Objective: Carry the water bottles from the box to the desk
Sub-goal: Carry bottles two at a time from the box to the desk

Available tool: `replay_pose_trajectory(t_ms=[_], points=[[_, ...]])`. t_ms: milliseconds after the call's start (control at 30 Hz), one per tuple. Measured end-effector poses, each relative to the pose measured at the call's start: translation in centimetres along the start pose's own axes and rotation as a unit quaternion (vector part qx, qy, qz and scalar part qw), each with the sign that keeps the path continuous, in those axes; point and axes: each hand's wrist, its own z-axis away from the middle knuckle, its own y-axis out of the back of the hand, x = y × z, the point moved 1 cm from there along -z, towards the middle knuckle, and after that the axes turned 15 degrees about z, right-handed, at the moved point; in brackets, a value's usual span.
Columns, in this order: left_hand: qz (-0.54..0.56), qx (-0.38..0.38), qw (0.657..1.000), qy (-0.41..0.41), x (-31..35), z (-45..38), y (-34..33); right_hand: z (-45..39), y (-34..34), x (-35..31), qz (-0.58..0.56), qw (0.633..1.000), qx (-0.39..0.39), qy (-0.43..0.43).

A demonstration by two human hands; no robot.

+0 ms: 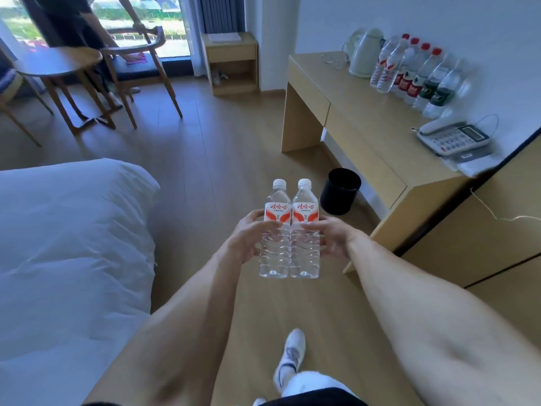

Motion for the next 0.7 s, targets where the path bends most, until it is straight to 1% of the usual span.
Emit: replay_pose_trajectory(t_ms=[233,400,567,700], points=[[-0.016,0.005,1.000,-0.002,5.9,-10.6,0.1,-9.5,3.1,-5.8,-0.013,1.000,-0.008,0.008],[-0.017,0.006,1.000,-0.005,11.2,-18.8,-1.4,-16.5,6.8,-11.3,-0.021,1.000,-0.009,0.012],[-0.023,-0.031,0.999,-0.010,16.8,-27.3,-4.9,-22.1,12.1,-16.8,-0.037,0.999,0.022,0.029],[-0.019,-0.058,0.998,0.009,19.3,-32.9,-7.6,-25.3,16.0,-19.6,-0.041,0.998,0.047,0.027]])
